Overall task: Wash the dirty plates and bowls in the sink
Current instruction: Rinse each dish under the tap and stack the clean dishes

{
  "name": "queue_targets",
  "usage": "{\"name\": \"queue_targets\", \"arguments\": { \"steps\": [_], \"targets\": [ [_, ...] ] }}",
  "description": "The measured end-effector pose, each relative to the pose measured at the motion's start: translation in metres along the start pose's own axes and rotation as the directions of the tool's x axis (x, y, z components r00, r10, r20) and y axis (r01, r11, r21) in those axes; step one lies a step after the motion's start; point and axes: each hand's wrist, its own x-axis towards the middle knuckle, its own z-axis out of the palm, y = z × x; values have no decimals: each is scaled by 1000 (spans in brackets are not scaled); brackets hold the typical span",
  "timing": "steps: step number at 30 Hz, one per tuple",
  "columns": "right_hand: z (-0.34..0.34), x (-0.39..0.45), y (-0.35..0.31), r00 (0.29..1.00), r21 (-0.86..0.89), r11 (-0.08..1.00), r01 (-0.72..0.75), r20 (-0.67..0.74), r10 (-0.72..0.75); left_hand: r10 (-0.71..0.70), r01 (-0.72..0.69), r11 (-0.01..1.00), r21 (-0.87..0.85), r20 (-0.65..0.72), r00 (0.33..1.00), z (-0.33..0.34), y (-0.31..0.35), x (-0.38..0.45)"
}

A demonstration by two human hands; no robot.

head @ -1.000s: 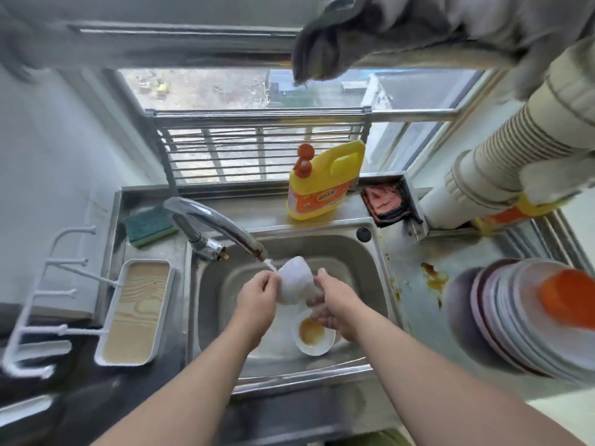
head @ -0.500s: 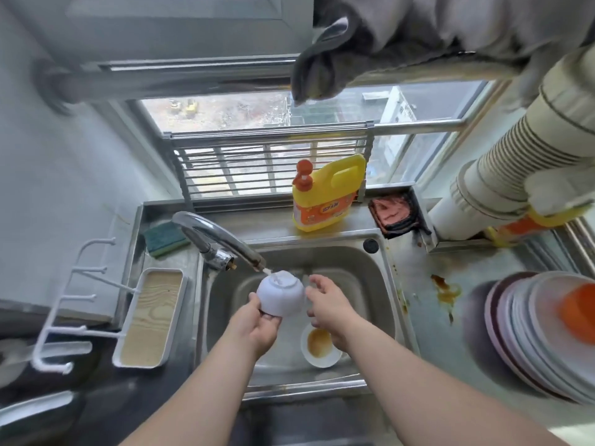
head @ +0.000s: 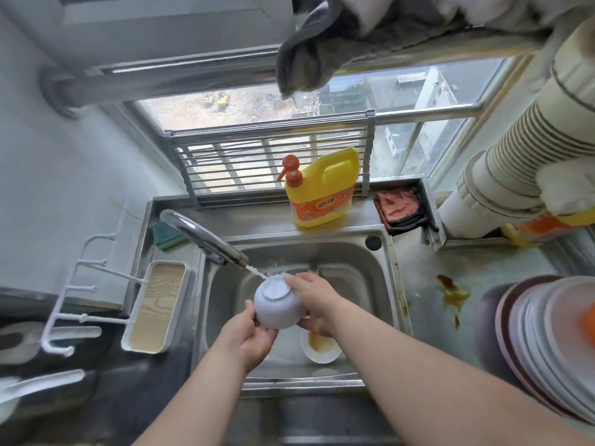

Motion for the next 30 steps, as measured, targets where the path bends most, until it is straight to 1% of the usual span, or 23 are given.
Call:
{"name": "queue_targets", "arguments": {
  "steps": [2, 4, 8, 10, 12, 15, 17, 19, 20, 22, 24, 27, 28, 29, 30],
  "targets": [
    [1, 5, -1, 1000, -35, 999, 10, 19, -9, 28, -28, 992, 121, 1, 1000, 1, 0, 1],
    [4, 9, 0, 998, -32, 998, 56, 20, -55, 57, -57, 971, 233, 4, 998, 4, 2, 3],
    [13, 23, 0, 989, -109, 983, 147, -18, -150, 82, -67, 902, 427, -18, 996, 16, 11, 4],
    [20, 28, -1, 987, -46, 987, 152, -48, -154, 78, -63, 853, 519, -7, 997, 17, 16, 8],
    [25, 32, -5, 986, 15, 990, 143, -89, -141, 65, -49, 827, 559, -8, 998, 17, 18, 12],
    [26, 33, -8, 982, 25, 993, 111, -156, -106, 24, 5, 813, 583, -41, 999, 16, 24, 19],
    [27, 33, -11, 973, -55, 989, 135, -179, -143, -53, 77, 823, 562, -59, 997, 14, 28, 22],
    [32, 30, -9, 959, -238, 949, 205, -144, -243, -151, 150, 854, 499, -38, 988, 10, 32, 25],
    [37, 28, -9, 949, -364, 900, 239, -111, -296, -182, 169, 877, 450, -16, 983, 9, 34, 26],
    [43, 21, -10, 933, -587, 760, 278, -22, -359, -194, 172, 928, 332, 34, 980, 9, 38, 23],
    [45, 14, -13, 922, -681, 663, 312, 47, -385, -157, 130, 951, 280, 76, 985, 13, 41, 20],
    [37, 13, -11, 896, -700, 619, 356, 67, -439, -15, -11, 966, 257, 99, 995, 17, 45, 18],
    [32, 13, -9, 892, -676, 645, 356, 41, -449, 25, -55, 959, 277, 112, 993, 18, 45, 18],
    [28, 16, -5, 893, -625, 696, 354, 3, -451, 58, -97, 946, 309, 132, 990, 19, 43, 16],
    [26, 14, -3, 908, -570, 753, 329, -29, -419, 93, -136, 934, 331, 143, 985, 18, 41, 16]
  ]
}}
